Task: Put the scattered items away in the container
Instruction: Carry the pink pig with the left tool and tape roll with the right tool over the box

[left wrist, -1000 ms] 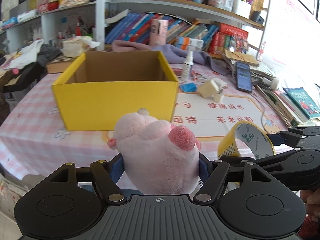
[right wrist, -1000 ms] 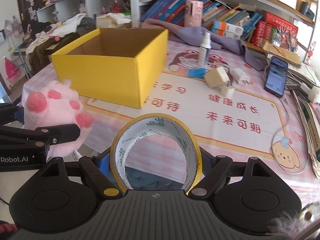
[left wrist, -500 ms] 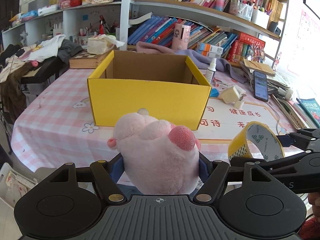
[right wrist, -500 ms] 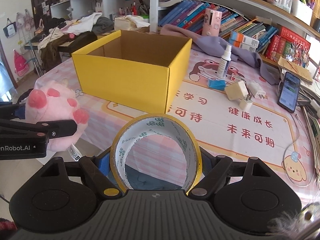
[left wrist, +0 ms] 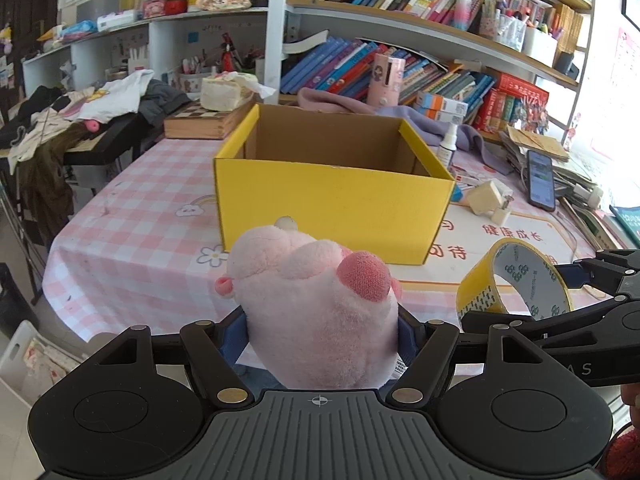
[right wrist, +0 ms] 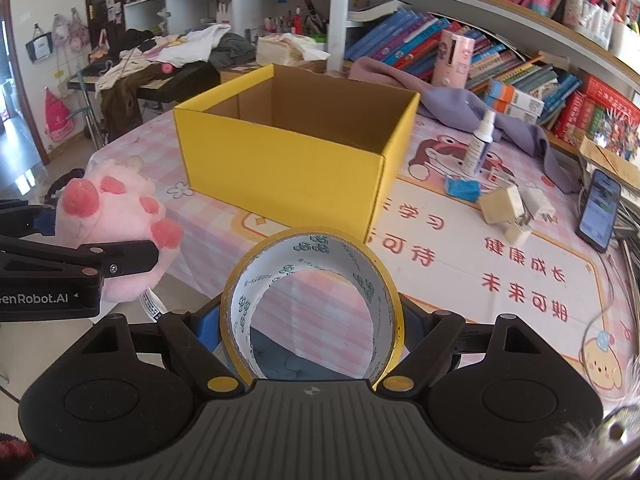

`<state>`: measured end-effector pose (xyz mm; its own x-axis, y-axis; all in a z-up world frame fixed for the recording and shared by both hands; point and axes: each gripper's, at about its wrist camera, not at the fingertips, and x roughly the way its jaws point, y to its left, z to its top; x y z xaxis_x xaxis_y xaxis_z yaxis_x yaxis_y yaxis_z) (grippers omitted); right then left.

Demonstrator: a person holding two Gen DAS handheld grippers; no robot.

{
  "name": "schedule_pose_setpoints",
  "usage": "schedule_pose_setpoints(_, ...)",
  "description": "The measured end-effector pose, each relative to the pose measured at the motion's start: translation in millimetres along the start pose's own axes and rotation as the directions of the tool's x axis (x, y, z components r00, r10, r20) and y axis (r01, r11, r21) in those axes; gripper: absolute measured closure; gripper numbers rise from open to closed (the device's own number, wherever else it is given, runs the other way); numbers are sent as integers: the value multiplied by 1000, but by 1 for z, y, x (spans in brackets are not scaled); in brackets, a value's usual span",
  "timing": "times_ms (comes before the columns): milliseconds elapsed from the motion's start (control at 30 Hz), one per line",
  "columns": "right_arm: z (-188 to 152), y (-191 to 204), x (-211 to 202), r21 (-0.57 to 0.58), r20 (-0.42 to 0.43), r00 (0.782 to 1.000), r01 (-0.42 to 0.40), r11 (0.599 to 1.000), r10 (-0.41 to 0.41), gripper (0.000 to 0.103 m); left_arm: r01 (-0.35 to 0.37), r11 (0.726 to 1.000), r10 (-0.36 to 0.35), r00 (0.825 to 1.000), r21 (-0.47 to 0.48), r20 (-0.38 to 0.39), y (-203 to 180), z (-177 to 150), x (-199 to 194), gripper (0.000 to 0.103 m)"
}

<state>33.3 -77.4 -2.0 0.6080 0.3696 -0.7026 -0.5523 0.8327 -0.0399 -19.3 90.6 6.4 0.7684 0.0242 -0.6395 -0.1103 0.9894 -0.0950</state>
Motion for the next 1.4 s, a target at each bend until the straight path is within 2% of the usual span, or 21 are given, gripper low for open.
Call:
schedule_pose_setpoints(267,6,6,2,-25,3,1000,-17,1000,17,21,-12,1000,12,1000,-2,2,3,2,0,31)
schedule_pose_setpoints(500,15,6,5,-45,34,999,-33,998,34,21,-18,1000,18,999,-11,39,7,12,-2,31)
schedule_pose_setpoints(667,38,-1,1,-78,114,993,-30,997,38,21,-3,1000,1,996,17,91,10,40,-3,31)
schedule_pose_setpoints(833,74,-15,2,-113,195,980,-18,993,40,21,-3,996,-10,988,84,153,11,79,6,31)
schedule_pose_setpoints(1033,119,-31,25,-176,256,965,-4,984,49,21,-8,989,-18,984,147,177,15,123,32,31)
schedule_pose_setpoints(1167,145,-35,53,-254,253,965,-8,967,74,21,-21,969,-23,984,246,175,16,148,59,31)
schedule_pose_setpoints(1400,171,-31,115,-408,183,976,-31,912,115,21,-5,950,-19,997,314,73,18,180,121,31)
